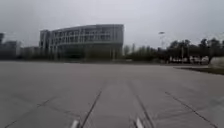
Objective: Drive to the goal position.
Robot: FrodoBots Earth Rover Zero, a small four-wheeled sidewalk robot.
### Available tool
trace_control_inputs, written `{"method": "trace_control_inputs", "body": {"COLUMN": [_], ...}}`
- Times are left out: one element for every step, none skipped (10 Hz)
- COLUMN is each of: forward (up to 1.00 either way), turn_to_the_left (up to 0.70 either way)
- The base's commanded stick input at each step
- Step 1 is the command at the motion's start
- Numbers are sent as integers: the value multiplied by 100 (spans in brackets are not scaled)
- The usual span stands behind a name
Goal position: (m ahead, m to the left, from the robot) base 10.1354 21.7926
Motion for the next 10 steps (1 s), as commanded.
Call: {"method": "trace_control_inputs", "body": {"forward": [100,100,100,100,100,100,100,100,100,100], "turn_to_the_left": [42,42,42,42,42,42,42,42,42,42]}}
